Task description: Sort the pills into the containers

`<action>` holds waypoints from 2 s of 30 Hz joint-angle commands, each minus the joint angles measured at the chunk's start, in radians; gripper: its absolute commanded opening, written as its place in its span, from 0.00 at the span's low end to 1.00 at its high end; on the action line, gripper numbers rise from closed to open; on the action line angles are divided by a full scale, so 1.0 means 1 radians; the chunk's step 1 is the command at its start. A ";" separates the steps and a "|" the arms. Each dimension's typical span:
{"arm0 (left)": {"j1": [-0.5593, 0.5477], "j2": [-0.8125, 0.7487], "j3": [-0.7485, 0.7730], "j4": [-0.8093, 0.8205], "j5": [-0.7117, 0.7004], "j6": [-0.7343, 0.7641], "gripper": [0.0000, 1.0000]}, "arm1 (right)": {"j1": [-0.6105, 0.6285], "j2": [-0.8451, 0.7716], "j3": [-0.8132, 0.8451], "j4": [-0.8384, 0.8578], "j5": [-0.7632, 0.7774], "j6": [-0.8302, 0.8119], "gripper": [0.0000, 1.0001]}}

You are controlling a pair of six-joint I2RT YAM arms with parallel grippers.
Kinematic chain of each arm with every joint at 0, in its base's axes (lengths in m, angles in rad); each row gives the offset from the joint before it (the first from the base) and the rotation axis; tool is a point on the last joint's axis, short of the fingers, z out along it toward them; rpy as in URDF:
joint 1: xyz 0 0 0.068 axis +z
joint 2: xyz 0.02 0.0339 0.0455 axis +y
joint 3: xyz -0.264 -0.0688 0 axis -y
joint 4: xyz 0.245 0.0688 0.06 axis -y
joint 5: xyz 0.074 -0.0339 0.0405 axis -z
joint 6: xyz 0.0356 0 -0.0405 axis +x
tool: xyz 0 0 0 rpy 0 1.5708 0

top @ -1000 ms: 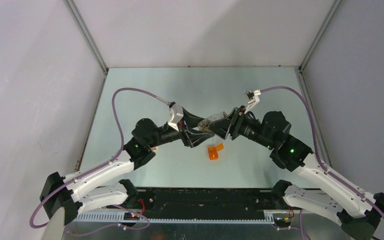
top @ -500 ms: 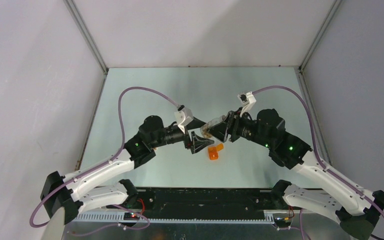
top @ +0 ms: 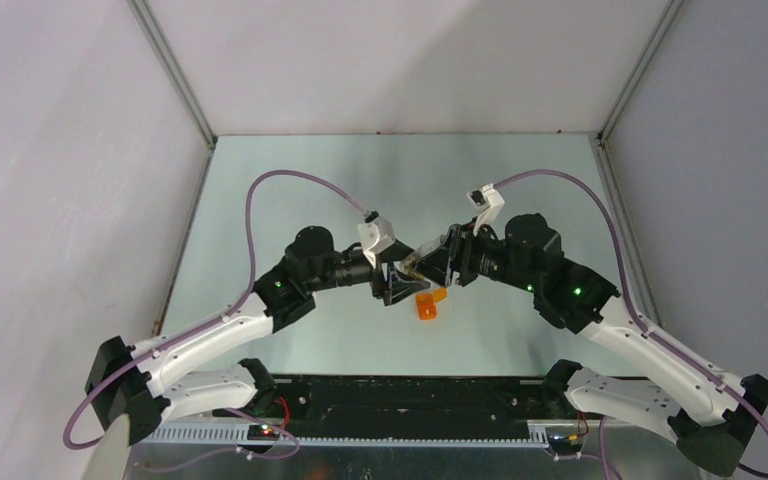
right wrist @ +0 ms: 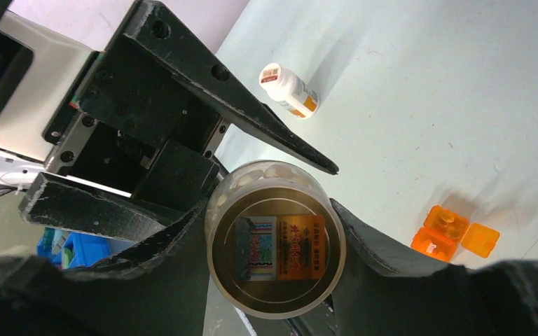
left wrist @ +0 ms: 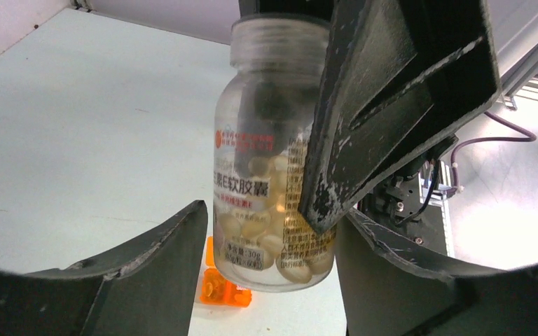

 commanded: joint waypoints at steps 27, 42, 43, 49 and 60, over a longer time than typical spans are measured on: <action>-0.002 -0.003 0.025 0.029 -0.025 -0.014 0.00 | -0.096 -0.090 0.055 0.013 -0.051 -0.010 0.95; -0.002 -0.003 0.073 -0.049 0.118 0.015 0.00 | -0.157 -0.025 0.240 -0.310 -0.253 -0.292 0.82; -0.002 -0.004 0.074 -0.052 0.124 0.018 0.00 | -0.158 -0.021 0.245 -0.321 -0.256 -0.310 0.81; -0.002 -0.005 0.079 -0.081 0.184 0.056 0.00 | -0.175 -0.006 0.276 -0.365 -0.282 -0.344 0.64; -0.003 -0.004 0.084 -0.076 0.259 0.063 0.00 | -0.218 0.002 0.281 -0.373 -0.310 -0.333 0.62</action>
